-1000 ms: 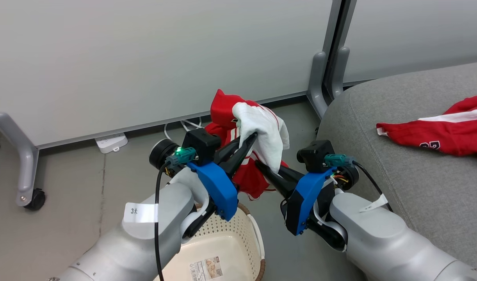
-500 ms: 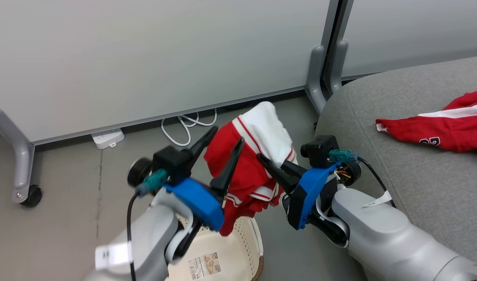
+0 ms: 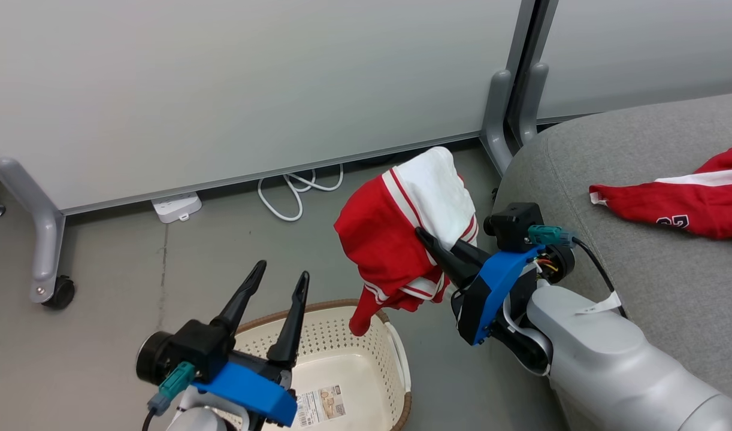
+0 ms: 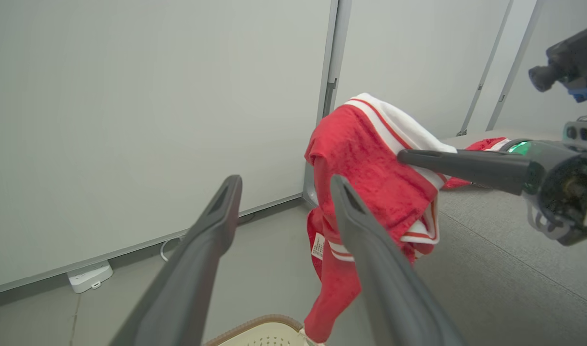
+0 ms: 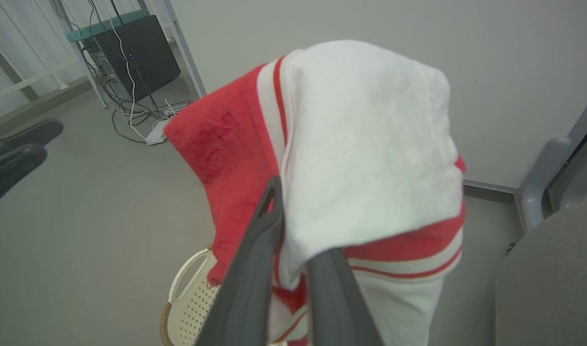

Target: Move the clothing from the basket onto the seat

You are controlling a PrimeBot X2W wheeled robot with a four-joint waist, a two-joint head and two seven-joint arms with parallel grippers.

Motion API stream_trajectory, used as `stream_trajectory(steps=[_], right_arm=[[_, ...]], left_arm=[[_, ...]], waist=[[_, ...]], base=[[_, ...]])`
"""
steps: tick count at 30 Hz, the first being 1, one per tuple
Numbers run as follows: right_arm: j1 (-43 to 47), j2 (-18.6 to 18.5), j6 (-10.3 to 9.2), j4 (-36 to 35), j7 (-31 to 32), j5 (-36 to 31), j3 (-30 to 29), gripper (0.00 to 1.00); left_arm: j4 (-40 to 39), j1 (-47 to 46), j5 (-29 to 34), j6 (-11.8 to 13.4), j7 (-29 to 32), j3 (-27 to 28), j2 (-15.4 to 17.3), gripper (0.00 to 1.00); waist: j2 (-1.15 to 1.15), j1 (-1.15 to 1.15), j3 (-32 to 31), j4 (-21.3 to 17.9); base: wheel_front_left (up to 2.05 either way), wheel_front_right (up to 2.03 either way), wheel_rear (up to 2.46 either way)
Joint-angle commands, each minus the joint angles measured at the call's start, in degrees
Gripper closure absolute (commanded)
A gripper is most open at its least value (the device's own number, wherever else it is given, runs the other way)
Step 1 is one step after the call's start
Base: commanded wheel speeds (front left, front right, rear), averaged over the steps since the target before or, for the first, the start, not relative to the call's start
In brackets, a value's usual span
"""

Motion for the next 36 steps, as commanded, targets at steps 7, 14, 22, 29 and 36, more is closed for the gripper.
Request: stream_trajectory(steps=[7,14,22,29,36], right_arm=[[1.33,-0.19,0.01,0.05,-0.46,-0.43,-0.62,1.0],[1.19,0.09,0.01,-0.03,-0.49,-0.84,-1.36,1.0],[1.45,-0.01,0.01,-0.56,-0.46,-1.87,-2.55,1.0],[1.92,-0.35,0.01,-0.8,-0.46,-2.42,-3.36,1.0],[2.38,-0.02,0.01,-1.32,-0.46,-2.73,-4.37,1.0]], left_arm=[[-1.42,3.73,3.67,-1.8,-0.15,5.54,-2.21,0.0],[-1.07,4.65,6.14,-2.87,-0.14,7.71,-3.96,0.0],[-1.74,5.5,7.56,-3.33,-0.15,10.14,-4.15,0.0],[-2.45,6.03,8.14,-3.36,-0.15,10.46,-4.5,0.0],[-2.78,6.03,8.06,-3.37,-0.15,10.15,-3.78,0.0]], waist=[[0.0,0.0,-0.39,0.04],[0.0,0.0,-0.17,-1.41],[0.0,0.0,0.69,-8.41],[0.0,0.0,1.07,-16.2],[0.0,0.0,1.69,-22.7]], base=[[0.0,0.0,0.0],[0.0,0.0,0.0],[0.0,0.0,0.0],[0.0,0.0,0.0],[0.0,0.0,0.0]])
